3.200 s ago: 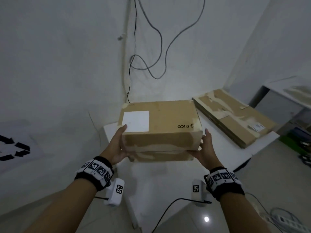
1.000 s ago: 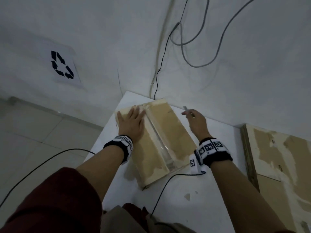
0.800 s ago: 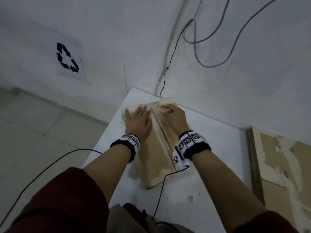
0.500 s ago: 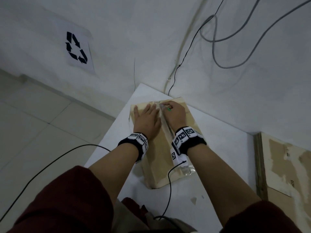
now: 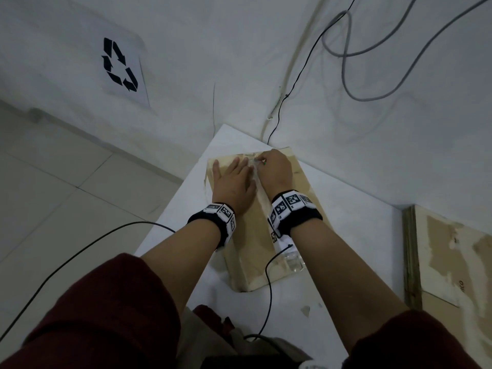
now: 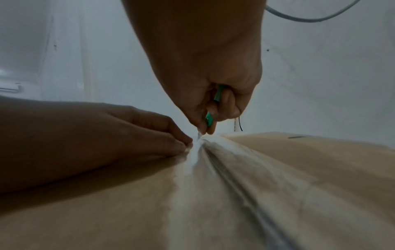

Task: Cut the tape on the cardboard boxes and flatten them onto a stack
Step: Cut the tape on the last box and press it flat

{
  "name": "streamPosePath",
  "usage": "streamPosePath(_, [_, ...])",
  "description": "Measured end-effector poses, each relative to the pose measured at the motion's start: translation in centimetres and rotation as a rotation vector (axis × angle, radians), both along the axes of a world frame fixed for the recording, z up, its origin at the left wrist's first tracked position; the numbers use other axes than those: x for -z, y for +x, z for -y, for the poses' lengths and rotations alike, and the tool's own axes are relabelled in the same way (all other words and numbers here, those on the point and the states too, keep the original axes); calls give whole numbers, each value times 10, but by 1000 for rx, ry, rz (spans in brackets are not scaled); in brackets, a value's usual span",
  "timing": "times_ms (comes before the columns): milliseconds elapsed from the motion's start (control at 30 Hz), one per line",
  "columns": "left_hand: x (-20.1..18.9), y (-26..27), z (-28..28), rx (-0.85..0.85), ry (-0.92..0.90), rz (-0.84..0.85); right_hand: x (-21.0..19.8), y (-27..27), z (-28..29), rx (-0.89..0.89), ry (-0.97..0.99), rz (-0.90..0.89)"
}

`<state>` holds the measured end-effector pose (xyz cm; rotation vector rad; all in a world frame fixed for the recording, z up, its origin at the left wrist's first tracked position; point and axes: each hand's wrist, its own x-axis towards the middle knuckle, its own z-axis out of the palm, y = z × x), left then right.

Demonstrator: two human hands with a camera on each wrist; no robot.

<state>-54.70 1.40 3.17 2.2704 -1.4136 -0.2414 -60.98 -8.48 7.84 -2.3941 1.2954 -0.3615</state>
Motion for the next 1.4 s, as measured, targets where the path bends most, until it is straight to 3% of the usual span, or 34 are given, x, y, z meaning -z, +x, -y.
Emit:
streamPosePath(167, [-1,-1,0,-7,-4,-14,0,-8,-7,0,-35,-92])
streamPosePath(533, [-1,0,0,5,29,26,11,-30,-20,14,55,-12])
streamPosePath(700, [-1,0,-2,1,41,44,7,-38,-29,-25,26,-97])
streamPosePath(933, [-1,1,2,7,84,57,1,-94,-59,9,7,-135])
streamPosePath(1200, [-1,-46,-38,301,-60,85,2,-107,-67,18,21,-111])
streamPosePath(1400, [1,-50,-42,298,-33,64,3,-114,-74,29,30,-115])
